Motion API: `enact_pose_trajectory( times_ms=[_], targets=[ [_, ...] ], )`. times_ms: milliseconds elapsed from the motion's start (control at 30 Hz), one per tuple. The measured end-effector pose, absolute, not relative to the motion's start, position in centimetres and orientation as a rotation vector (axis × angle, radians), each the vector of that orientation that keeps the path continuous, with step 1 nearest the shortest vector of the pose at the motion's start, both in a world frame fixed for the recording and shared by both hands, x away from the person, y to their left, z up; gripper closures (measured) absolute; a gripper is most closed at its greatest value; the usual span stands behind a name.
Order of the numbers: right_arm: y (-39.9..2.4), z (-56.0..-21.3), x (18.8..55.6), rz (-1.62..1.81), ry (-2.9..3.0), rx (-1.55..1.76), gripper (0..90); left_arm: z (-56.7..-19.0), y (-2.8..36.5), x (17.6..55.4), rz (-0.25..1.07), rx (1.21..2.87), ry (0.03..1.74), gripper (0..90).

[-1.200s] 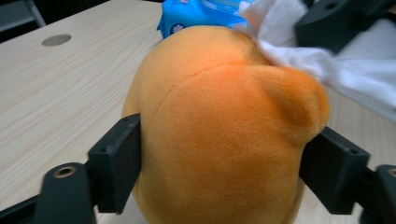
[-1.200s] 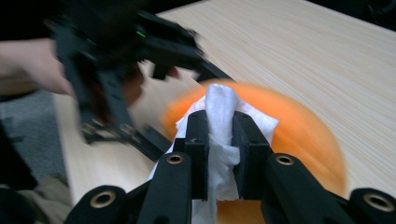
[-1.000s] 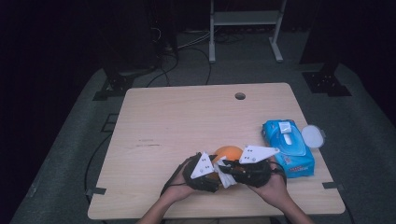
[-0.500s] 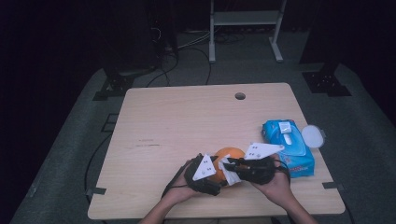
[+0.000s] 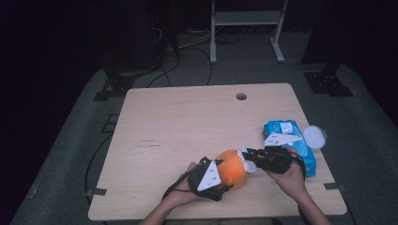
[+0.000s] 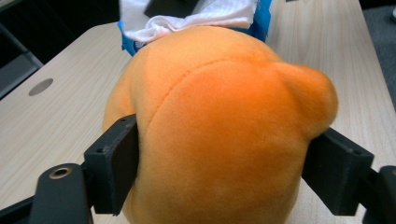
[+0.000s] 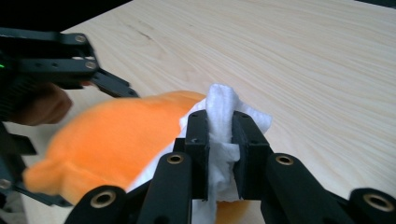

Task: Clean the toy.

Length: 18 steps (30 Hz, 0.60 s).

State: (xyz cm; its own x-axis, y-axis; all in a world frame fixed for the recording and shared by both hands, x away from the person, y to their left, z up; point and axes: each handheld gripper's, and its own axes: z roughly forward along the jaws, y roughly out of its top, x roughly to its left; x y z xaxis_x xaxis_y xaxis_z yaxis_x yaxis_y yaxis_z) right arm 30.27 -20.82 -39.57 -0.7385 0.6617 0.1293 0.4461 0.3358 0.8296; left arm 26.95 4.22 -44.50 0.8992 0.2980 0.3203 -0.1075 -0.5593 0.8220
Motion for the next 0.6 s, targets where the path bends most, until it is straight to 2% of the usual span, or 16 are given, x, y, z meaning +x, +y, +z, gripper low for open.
enact_pose_trajectory(
  times_ms=[100,233,467,600],
  targets=[
    [-19.3,-38.6,29.3,1.471,2.423,0.937,77.2,-44.6,4.1,26.7,0.542,2.101,0.125,19.2],
    [-17.2,-38.2,28.4,1.385,2.445,0.817,77.1,-44.5,4.3,26.8,0.545,2.107,0.128,19.3],
    [-20.8,-39.9,31.0,1.372,2.383,1.021,77.1,-44.6,4.7,27.3,0.498,2.086,0.170,19.3],
    [-22.6,-41.4,32.2,1.335,2.380,1.151,77.1,-44.6,5.7,28.3,0.402,2.041,0.263,19.3]
  ],
)
